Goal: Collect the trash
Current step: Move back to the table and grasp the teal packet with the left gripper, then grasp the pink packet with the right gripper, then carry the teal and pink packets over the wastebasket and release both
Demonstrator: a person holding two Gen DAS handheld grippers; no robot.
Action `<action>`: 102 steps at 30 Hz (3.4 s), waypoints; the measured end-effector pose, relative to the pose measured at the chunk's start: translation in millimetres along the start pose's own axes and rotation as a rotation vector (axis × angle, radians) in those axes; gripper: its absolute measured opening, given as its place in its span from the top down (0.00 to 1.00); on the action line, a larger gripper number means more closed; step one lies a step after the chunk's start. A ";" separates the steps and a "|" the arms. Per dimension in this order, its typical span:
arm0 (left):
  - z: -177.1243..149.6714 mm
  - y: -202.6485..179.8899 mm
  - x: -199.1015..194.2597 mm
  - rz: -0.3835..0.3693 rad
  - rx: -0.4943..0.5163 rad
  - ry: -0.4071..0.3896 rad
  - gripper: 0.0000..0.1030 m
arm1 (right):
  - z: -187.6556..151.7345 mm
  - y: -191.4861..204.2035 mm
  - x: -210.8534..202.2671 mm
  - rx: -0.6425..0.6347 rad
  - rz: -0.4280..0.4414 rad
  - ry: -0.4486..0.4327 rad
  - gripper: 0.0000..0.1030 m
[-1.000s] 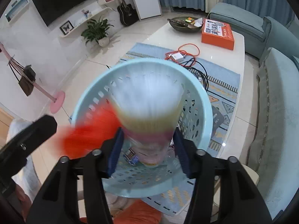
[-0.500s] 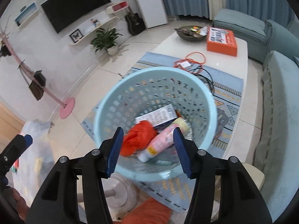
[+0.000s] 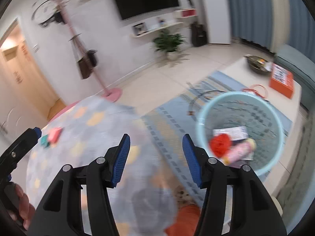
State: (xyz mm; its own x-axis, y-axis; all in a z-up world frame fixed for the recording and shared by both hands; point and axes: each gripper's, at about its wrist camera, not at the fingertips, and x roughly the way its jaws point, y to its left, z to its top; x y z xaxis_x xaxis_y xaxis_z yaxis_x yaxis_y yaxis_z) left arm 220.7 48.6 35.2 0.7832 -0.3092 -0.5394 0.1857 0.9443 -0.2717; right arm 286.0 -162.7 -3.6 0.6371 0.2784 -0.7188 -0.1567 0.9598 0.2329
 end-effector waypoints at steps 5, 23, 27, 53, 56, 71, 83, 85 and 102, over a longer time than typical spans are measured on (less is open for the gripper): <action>0.2 62.1 -30.3 0.121 -0.066 -0.044 0.27 | -2.2 59.8 17.6 -0.087 0.055 0.031 0.45; -17.2 270.7 -1.3 0.341 -0.282 0.131 0.27 | -6.7 220.9 95.1 -0.298 0.129 0.105 0.45; -19.3 274.7 2.5 0.336 -0.277 0.137 0.28 | -6.4 241.4 109.0 -0.308 0.135 0.113 0.45; -31.8 304.7 -42.8 0.442 -0.448 -0.052 0.60 | -10.2 301.2 180.8 -0.189 0.176 0.184 0.34; -34.3 318.9 -53.6 0.450 -0.517 -0.081 0.60 | -13.5 302.5 174.4 -0.170 0.203 0.188 0.34; -38.2 328.9 -71.5 0.497 -0.575 -0.123 0.60 | -18.8 345.2 197.6 -0.218 0.170 0.214 0.34; -33.2 313.2 -68.5 0.474 -0.503 -0.130 0.60 | -35.1 323.6 170.5 -0.317 0.116 0.176 0.67; -29.2 302.9 -66.8 0.451 -0.473 -0.132 0.60 | -35.4 309.2 157.1 -0.310 0.113 0.169 0.67; -12.6 120.5 -42.5 0.226 -0.171 -0.036 0.60 | -9.7 167.4 33.1 -0.186 0.053 -0.003 0.67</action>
State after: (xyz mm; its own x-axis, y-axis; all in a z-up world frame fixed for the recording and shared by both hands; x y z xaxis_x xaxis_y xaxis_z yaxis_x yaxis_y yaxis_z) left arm 202.3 174.1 15.4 0.8146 -0.0860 -0.5737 -0.0961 0.9553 -0.2797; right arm 273.4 7.5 5.2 0.6266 0.3291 -0.7065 -0.3268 0.9339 0.1452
